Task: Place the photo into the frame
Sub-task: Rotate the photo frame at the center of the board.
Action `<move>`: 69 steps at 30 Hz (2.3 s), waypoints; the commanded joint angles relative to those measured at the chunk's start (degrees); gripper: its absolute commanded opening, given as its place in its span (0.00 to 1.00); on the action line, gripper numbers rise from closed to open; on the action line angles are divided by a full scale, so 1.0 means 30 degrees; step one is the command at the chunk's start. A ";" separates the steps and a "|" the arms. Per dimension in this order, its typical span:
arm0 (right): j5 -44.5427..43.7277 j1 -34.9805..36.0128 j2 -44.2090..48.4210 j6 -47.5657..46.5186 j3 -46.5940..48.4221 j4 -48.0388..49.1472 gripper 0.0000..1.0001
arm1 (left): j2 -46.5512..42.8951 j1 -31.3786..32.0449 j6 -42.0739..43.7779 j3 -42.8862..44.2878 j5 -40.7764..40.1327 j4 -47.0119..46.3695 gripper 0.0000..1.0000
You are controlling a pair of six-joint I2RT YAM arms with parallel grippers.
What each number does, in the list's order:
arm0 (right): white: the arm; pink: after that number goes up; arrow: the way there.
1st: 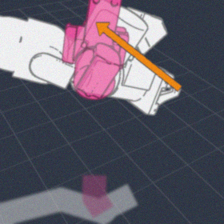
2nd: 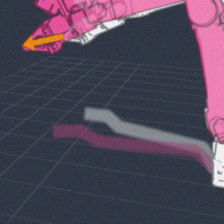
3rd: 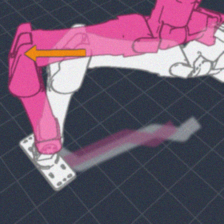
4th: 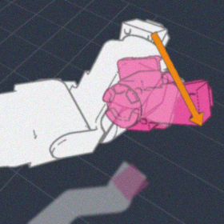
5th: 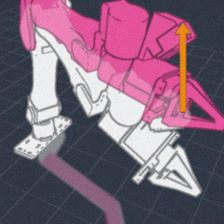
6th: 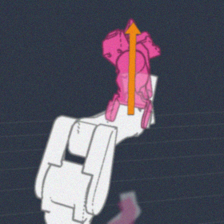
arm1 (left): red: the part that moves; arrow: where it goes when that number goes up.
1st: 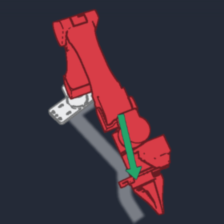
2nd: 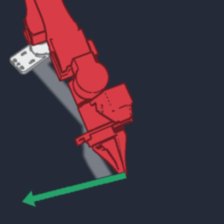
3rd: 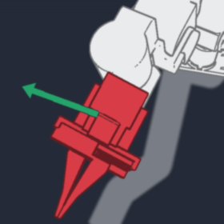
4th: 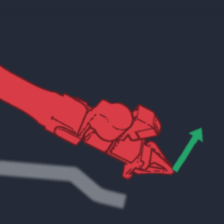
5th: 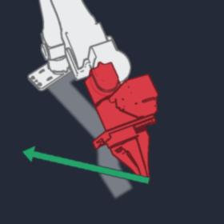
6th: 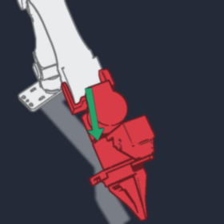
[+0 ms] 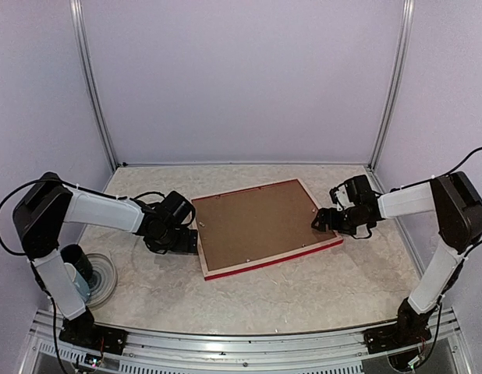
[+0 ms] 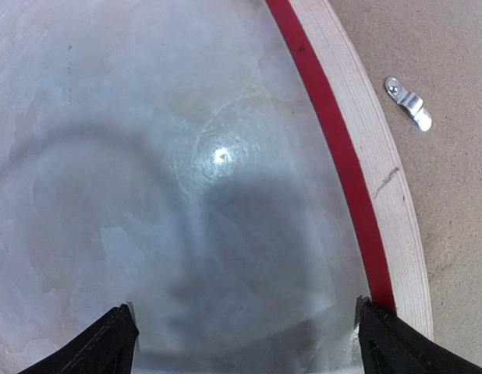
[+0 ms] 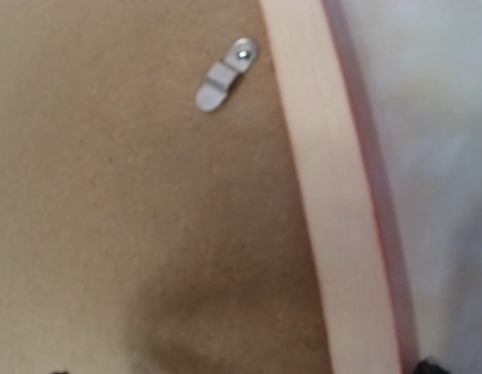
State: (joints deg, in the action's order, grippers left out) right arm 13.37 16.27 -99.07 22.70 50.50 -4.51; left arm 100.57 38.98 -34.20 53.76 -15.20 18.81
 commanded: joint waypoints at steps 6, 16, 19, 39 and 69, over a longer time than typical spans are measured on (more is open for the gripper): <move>0.0427 0.1455 0.2100 0.2177 -0.2873 -0.1210 0.95 | -0.0208 -0.1253 -0.0023 -0.0151 0.0921 -0.0272 0.99; -0.2285 0.2925 0.5969 0.4889 -0.4989 -0.2208 0.97 | -0.2406 -0.2985 -0.0153 -0.1151 0.0759 -0.0191 0.99; -0.4064 0.2842 0.7257 0.4871 -0.4554 -0.3314 0.99 | -0.3036 -0.3352 -0.0245 -0.1252 0.0759 -0.0278 0.99; -0.6814 0.1378 -0.0428 0.2159 0.3962 -0.4873 0.89 | -0.1513 -0.0182 0.0309 0.2749 0.0218 -0.0702 0.99; -0.4485 0.0729 -0.4455 0.1571 0.5430 -0.4351 0.65 | 0.1435 0.2364 0.0883 0.4998 0.0110 -0.0389 0.99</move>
State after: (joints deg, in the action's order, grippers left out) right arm -1.26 18.92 -110.08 28.42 67.13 -15.66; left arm 103.15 44.56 -33.01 63.77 -13.26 16.40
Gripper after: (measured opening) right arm 0.654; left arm 0.989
